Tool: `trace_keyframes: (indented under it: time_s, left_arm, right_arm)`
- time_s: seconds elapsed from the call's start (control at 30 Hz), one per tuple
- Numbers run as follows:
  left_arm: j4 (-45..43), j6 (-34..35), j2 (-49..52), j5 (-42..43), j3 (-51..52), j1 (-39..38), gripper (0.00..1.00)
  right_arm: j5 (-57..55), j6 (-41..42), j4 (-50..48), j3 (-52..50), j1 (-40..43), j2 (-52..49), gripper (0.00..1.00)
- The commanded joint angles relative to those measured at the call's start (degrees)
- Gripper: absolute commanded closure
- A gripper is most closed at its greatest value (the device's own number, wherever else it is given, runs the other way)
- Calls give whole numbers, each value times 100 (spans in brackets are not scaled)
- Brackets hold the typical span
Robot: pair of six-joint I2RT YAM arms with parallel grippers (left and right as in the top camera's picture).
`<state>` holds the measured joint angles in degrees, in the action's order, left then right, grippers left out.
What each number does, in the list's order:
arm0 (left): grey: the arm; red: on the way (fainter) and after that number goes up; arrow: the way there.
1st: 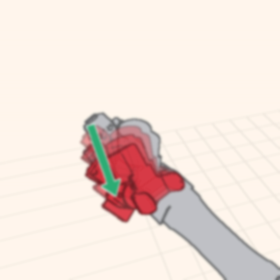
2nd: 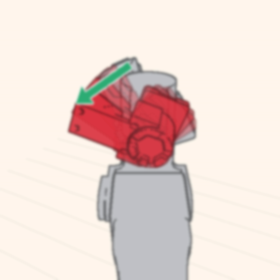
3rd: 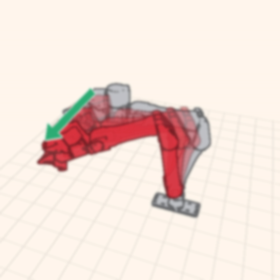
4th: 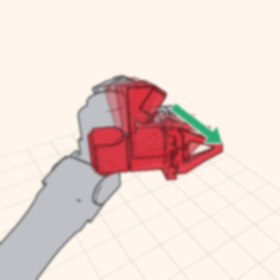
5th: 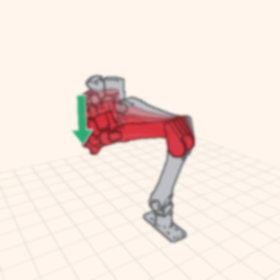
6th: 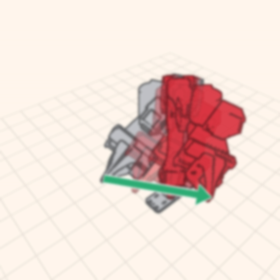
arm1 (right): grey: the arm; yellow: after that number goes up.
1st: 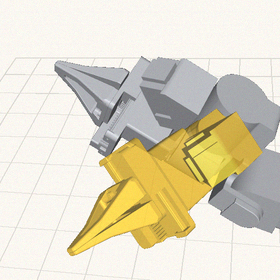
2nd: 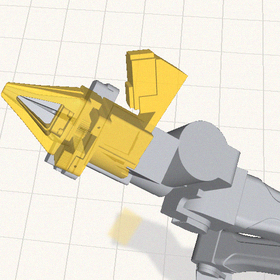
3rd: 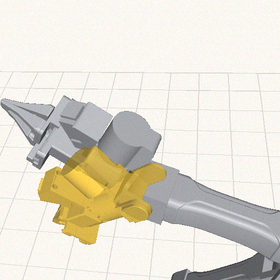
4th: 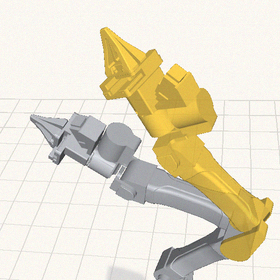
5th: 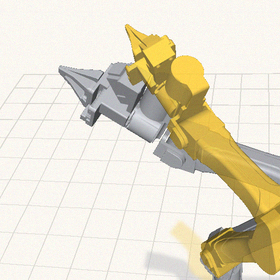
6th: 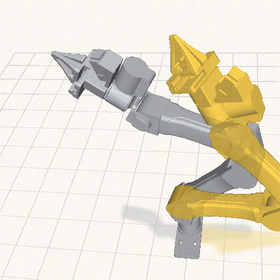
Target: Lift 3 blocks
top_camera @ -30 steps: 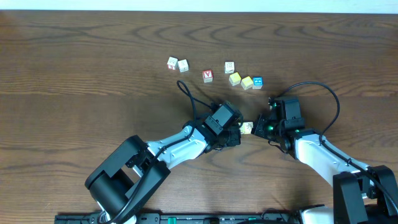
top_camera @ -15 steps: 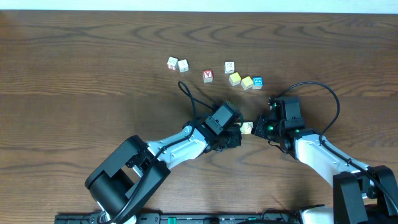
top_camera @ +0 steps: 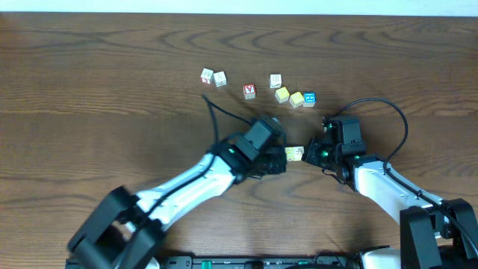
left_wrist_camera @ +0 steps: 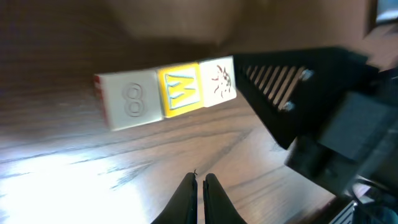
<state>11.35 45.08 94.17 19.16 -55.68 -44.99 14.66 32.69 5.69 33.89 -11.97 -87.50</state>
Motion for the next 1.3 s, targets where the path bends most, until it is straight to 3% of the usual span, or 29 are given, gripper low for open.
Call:
trace_keyframes:
  time_s: [0.0,0.3,0.57,0.8,1.27]
  left_arm:
    - [271,-179,-350,-39,33,476,93]
    - [984,-474,-262,50,35,1565,93]
    - [872,-452,363,343,35,1375,93]
    - [153,-457,1043,1036,35,1325,93]
    - [-133,-586,1235,1235,35,1139,93]
  right_arm:
    - [37,24,-11,-26,-46,-37,99]
    - [35,26,-22,-26,-46,-37,99]
    - [42,26,-28,-26,-46,-37,99]
    - [39,26,-15,-26,-46,-37,99]
    - [39,26,-24,-26,-46,-37,99]
